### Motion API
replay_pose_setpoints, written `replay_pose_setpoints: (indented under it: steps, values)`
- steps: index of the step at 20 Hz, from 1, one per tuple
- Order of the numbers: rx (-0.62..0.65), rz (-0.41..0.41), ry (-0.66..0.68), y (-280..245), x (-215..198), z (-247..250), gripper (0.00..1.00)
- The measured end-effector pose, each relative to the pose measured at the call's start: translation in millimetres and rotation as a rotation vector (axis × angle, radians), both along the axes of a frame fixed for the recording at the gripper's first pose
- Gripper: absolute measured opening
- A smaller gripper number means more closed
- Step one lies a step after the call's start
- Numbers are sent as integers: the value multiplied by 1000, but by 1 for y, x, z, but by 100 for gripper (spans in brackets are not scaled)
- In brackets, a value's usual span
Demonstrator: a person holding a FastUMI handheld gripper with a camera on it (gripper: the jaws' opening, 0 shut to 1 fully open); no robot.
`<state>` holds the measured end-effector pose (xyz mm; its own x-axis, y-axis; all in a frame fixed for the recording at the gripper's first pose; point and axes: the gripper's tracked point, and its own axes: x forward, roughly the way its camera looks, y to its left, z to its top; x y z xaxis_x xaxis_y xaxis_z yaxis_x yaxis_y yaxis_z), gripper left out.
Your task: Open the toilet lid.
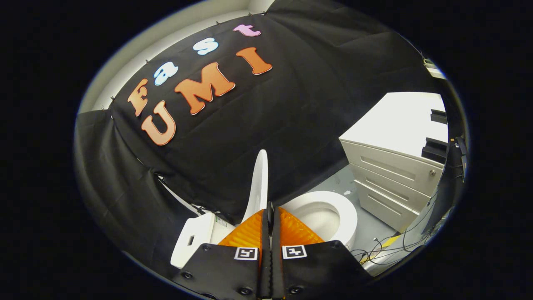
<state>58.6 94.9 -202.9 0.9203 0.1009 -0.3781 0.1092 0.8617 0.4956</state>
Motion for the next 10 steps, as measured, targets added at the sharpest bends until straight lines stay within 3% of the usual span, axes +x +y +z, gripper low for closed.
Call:
replay_pose_setpoints:
  steps: [10]
  values:
    - [-126, 64, -64, 67, -5, 40, 8]
